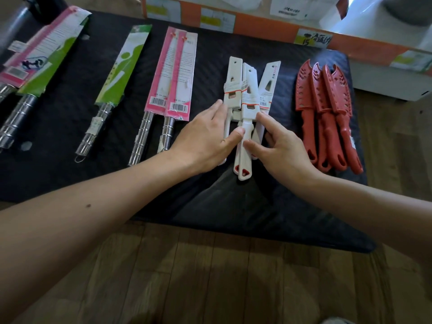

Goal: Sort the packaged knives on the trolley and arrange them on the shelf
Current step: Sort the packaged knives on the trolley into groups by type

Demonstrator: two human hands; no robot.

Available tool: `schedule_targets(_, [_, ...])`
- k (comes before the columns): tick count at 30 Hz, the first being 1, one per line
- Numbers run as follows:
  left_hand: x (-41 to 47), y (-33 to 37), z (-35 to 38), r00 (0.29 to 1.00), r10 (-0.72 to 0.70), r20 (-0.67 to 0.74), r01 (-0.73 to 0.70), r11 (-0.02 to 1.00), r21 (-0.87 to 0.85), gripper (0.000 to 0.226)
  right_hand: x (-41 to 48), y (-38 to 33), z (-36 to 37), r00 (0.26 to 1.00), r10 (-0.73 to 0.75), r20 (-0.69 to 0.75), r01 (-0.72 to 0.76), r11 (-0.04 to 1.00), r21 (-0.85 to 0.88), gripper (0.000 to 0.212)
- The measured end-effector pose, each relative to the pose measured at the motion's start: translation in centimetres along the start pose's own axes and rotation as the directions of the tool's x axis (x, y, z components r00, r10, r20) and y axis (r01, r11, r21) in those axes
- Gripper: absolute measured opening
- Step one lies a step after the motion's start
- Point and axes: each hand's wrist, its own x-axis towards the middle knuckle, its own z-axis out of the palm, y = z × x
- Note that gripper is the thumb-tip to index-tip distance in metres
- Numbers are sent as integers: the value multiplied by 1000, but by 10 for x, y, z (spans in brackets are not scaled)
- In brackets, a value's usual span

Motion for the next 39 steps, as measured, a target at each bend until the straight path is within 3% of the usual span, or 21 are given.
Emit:
schedule_targets(10, [3, -6, 7, 998, 52, -47, -57, 992, -109, 68, 5, -4, 11, 1000, -3, 17, 3, 1000, -4, 51])
schedule_targets(21, [0, -2, 6, 1000, 30, 11, -29, 996, -82, 66, 6, 2, 1, 996, -20, 91, 26, 998, -61, 53])
schedule_targets(31, [7, 19, 1, 994, 61, -94, -62, 998, -9, 62, -4, 7, -23, 997, 30, 70, -21, 992, -127, 53])
schedule_targets(35, [10, 40, 5, 993, 91, -82, -92, 996, -10, 63, -4, 15, -44, 998, 59, 3, -58, 987, -147, 59])
schedule_targets(39, [18, 63, 13, 983, 155, -99, -152, 988, 30, 63, -2, 22, -78, 983, 59, -175, -93, 977, -192, 58])
